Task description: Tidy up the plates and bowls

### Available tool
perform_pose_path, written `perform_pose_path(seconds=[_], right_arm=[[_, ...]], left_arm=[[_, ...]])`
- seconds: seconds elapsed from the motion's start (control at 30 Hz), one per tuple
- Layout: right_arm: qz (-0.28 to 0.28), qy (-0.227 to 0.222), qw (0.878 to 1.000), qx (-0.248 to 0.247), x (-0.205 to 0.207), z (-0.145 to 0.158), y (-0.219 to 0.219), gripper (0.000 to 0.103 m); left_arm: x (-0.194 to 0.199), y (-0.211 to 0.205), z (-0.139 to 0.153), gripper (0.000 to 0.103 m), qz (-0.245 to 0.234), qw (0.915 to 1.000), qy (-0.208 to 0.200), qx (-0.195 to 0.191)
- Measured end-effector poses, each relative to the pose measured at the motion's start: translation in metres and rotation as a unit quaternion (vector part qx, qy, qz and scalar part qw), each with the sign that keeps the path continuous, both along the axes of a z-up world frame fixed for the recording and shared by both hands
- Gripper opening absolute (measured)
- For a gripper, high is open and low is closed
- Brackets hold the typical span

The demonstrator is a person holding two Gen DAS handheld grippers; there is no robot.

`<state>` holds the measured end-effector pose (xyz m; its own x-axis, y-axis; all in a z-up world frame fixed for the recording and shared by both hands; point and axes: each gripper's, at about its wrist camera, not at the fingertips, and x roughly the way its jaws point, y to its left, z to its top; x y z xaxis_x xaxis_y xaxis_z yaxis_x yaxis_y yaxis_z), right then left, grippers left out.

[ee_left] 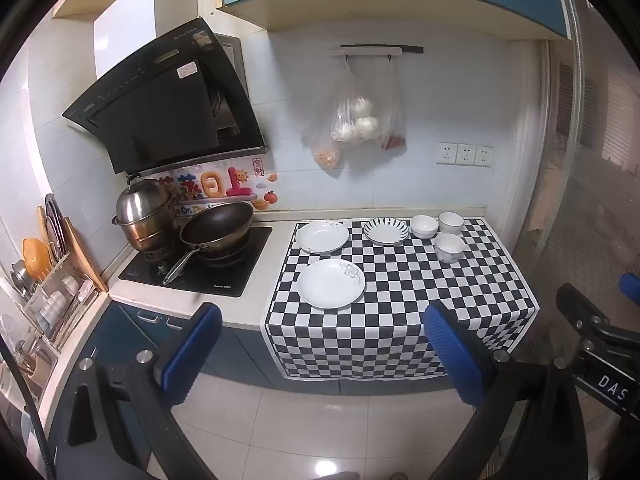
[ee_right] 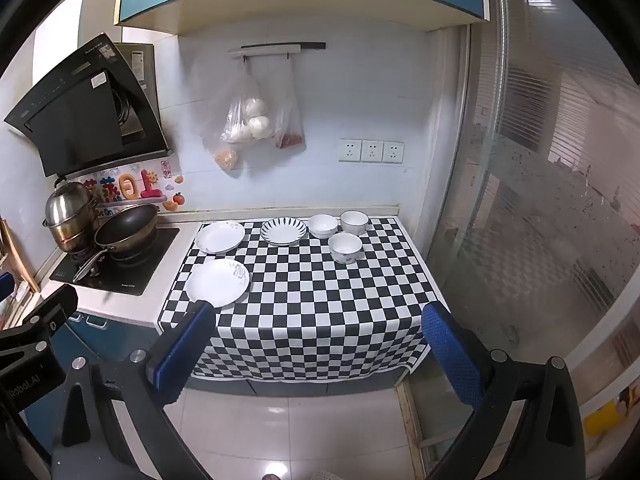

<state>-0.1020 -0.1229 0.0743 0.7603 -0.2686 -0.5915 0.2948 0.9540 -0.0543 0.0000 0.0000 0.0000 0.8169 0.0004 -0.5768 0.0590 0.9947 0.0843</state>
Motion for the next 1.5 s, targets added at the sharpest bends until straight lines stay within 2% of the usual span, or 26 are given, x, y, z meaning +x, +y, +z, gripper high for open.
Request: perform_pose_path(seconds=[1.5], right_arm=[[-0.007, -0.005, 1.0, -0.005, 0.001, -0.001, -0.011, 0.103]], left_arm=[[0.005, -0.009, -0.006, 0.103, -0.004, 1.0, 0.008, 0.002]])
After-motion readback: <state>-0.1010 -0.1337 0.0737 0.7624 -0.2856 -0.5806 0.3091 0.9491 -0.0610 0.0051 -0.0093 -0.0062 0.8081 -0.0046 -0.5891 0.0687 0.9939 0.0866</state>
